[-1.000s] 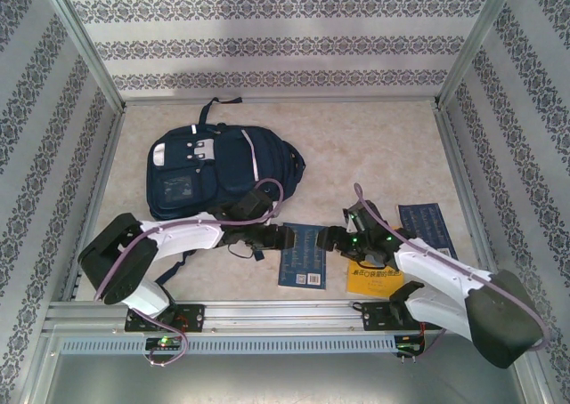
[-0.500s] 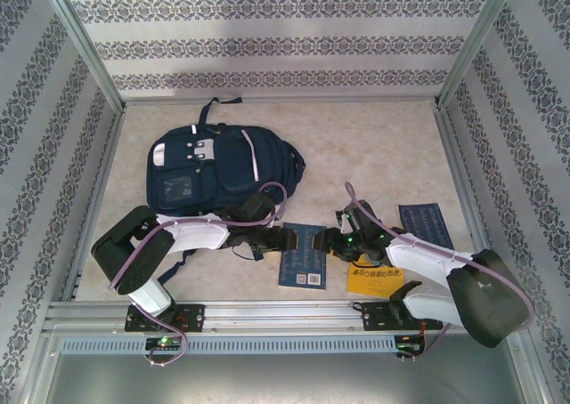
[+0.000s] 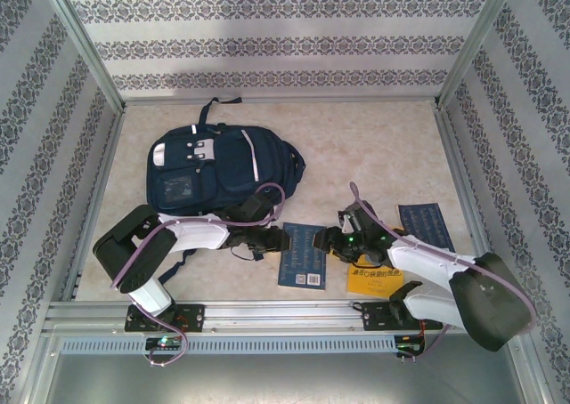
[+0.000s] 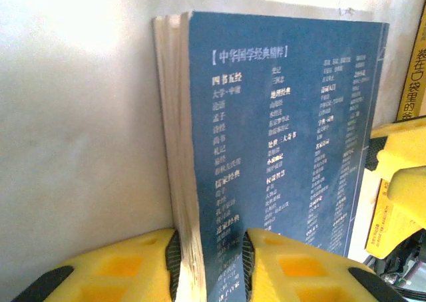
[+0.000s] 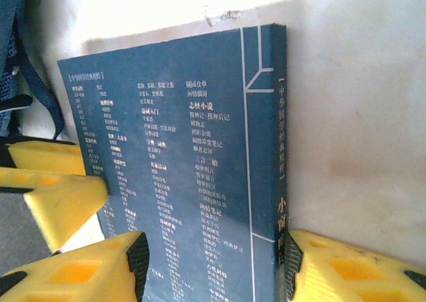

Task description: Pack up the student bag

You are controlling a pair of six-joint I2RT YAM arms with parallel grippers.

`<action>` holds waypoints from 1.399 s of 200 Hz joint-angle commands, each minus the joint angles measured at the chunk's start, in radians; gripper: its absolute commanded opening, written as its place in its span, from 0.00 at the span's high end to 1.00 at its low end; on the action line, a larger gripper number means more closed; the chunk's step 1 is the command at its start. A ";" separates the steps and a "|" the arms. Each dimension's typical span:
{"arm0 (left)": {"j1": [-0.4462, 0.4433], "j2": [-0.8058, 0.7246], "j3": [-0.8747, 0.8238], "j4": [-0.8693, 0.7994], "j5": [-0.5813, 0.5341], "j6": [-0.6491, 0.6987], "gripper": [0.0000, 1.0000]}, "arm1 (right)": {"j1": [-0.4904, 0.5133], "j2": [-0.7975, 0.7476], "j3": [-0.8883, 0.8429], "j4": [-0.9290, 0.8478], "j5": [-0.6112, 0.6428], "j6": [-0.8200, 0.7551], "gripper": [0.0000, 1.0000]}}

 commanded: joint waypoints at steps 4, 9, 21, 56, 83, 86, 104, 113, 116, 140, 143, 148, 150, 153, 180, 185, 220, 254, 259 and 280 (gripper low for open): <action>-0.030 0.064 -0.012 0.097 0.058 0.016 0.72 | 0.026 -0.073 0.003 0.150 -0.144 0.057 0.44; -0.030 0.067 -0.013 0.101 0.059 0.015 0.73 | 0.027 -0.085 0.003 0.149 -0.147 0.062 0.44; -0.030 0.073 -0.016 0.113 0.064 0.011 0.78 | 0.028 -0.112 -0.018 0.143 -0.145 0.070 0.44; -0.030 0.089 -0.018 0.149 0.084 -0.005 0.86 | 0.028 -0.160 -0.058 0.158 -0.149 0.084 0.44; -0.030 0.096 -0.018 0.154 0.086 -0.004 0.89 | 0.036 -0.164 -0.081 0.231 -0.174 0.108 0.44; -0.030 0.097 -0.019 0.154 0.086 -0.005 0.90 | 0.037 -0.164 -0.082 0.238 -0.176 0.109 0.44; -0.030 0.104 -0.017 0.157 0.087 -0.006 0.90 | 0.052 -0.166 -0.084 0.276 -0.182 0.120 0.44; -0.030 0.106 -0.017 0.159 0.087 -0.006 0.90 | 0.060 -0.172 -0.079 0.276 -0.173 0.117 0.44; -0.030 0.106 -0.018 0.159 0.087 -0.007 0.90 | 0.061 -0.172 -0.078 0.271 -0.167 0.114 0.44; -0.030 0.107 -0.021 0.162 0.087 -0.008 0.90 | 0.062 -0.171 -0.078 0.279 -0.141 0.117 0.44; -0.030 0.107 -0.020 0.162 0.087 -0.008 0.90 | 0.062 -0.171 -0.079 0.282 -0.140 0.118 0.45; -0.030 0.108 -0.022 0.162 0.087 -0.007 0.90 | 0.063 -0.169 -0.081 0.292 -0.141 0.122 0.45; -0.030 0.108 -0.022 0.162 0.087 -0.007 0.90 | 0.063 -0.169 -0.080 0.296 -0.141 0.123 0.45; -0.030 0.109 -0.023 0.162 0.087 -0.008 0.90 | 0.063 -0.168 -0.082 0.302 -0.142 0.126 0.45; -0.030 0.112 -0.031 0.164 0.084 -0.005 0.90 | 0.068 -0.191 -0.084 0.318 -0.135 0.142 0.45; -0.030 0.113 -0.032 0.163 0.082 -0.004 0.90 | 0.069 -0.200 -0.086 0.317 -0.133 0.144 0.45; -0.030 0.122 -0.039 0.175 0.081 -0.007 0.91 | 0.073 -0.245 -0.091 0.280 -0.108 0.145 0.46; -0.030 0.111 -0.040 0.171 0.077 -0.009 0.91 | 0.073 -0.217 -0.094 0.209 -0.070 0.101 0.48; -0.030 0.107 -0.039 0.168 0.075 -0.008 0.91 | 0.074 -0.210 -0.092 0.201 -0.065 0.094 0.48; -0.030 0.098 -0.041 0.159 0.069 -0.005 0.91 | 0.074 -0.178 -0.090 0.176 -0.048 0.065 0.48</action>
